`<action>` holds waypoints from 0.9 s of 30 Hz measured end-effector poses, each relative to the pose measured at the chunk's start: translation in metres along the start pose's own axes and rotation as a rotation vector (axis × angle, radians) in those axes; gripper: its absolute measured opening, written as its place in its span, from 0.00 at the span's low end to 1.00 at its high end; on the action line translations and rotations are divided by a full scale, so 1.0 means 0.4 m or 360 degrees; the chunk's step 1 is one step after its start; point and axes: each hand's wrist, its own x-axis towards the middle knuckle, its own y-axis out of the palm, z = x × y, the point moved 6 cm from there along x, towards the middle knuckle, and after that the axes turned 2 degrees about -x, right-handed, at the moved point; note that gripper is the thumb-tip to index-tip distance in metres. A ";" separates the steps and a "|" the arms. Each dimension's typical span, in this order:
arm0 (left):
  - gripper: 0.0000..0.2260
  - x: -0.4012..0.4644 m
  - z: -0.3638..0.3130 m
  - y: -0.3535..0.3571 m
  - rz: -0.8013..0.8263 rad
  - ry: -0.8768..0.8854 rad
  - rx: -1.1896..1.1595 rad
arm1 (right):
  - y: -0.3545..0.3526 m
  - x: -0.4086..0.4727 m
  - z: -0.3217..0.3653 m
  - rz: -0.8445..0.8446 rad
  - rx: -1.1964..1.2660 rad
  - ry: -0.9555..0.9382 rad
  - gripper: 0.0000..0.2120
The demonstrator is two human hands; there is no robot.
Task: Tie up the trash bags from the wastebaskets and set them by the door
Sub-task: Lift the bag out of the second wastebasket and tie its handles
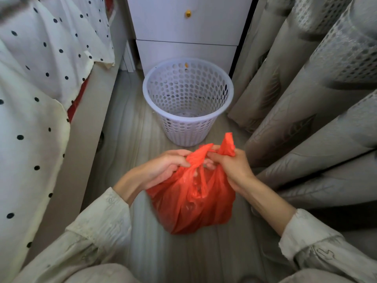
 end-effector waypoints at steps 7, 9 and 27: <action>0.16 0.006 0.002 -0.011 -0.0291 -0.0042 0.0238 | 0.020 -0.006 0.024 0.0261 0.0384 0.0039 0.08; 0.13 0.007 -0.011 -0.013 -0.0358 0.0097 0.0074 | 0.012 0.000 0.026 0.0215 0.0330 -0.0003 0.09; 0.17 0.006 -0.013 -0.098 -0.0837 0.0374 -0.1287 | -0.002 0.013 0.024 0.0395 0.0596 0.0062 0.25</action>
